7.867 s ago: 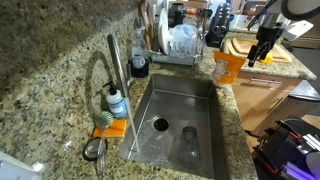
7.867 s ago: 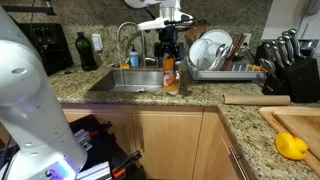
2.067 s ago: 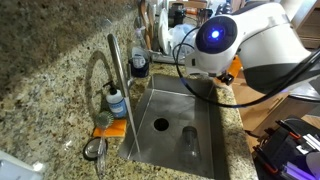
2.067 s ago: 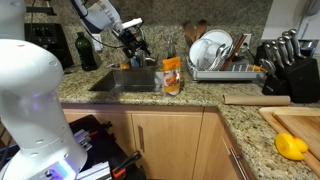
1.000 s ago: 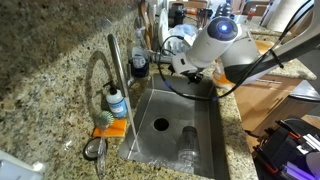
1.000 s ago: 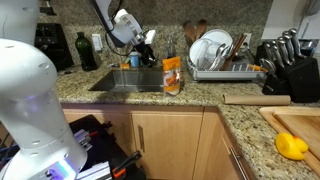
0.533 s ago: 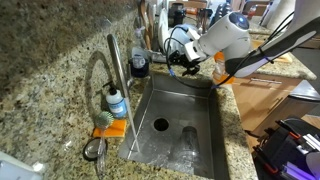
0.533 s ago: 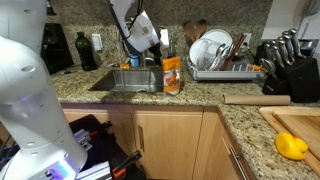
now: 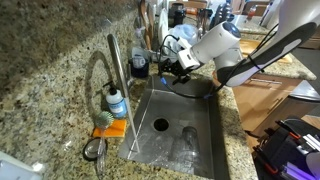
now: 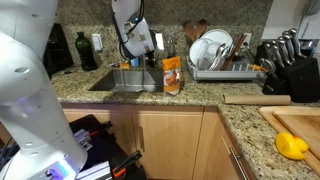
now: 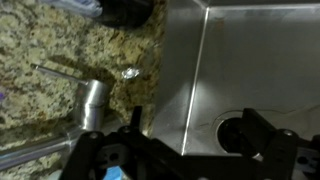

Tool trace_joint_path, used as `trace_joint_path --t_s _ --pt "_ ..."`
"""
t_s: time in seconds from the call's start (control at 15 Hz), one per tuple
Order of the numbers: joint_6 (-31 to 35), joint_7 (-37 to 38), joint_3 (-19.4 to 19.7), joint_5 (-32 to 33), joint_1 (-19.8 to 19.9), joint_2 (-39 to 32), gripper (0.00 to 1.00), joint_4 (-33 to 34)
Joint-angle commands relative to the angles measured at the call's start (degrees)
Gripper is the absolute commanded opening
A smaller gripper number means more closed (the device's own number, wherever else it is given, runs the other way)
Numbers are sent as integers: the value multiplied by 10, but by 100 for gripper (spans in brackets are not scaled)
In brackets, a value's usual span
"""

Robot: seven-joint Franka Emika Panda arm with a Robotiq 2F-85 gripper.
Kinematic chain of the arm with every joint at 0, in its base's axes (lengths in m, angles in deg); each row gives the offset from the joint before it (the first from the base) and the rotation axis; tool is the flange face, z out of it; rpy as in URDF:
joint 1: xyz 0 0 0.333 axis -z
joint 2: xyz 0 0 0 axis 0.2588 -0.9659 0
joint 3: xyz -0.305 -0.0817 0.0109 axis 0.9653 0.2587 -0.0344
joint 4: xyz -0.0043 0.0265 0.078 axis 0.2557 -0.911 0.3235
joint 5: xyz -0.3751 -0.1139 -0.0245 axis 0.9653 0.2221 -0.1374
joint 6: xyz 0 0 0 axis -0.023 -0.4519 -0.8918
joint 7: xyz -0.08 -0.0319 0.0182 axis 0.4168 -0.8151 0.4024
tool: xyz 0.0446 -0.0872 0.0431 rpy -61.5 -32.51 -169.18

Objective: Close the faucet

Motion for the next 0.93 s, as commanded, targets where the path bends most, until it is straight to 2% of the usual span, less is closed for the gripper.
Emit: trace_joint_path --t_s 0.0,0.2,0.27,0.33,0.4,0.47,0.6,0.73,0.8,0.87 --pt "52 -95 -149 -17 133 -77 100 29" --pt "83 -138 -273 13 257 -145 100 36" --pt "77 -134 -286 16 274 -149 100 35" --pt "71 -126 -283 11 274 -142 100 36" --pt "63 -113 -263 5 252 -122 100 26" --pt "63 -114 -271 6 266 -128 100 29" --pt "64 -114 -274 7 271 -133 100 33" --pt "55 -113 -248 -4 236 -150 100 64" --pt "65 -108 -197 -16 189 -149 100 99" --pt "64 -109 -174 -25 163 -161 100 128"
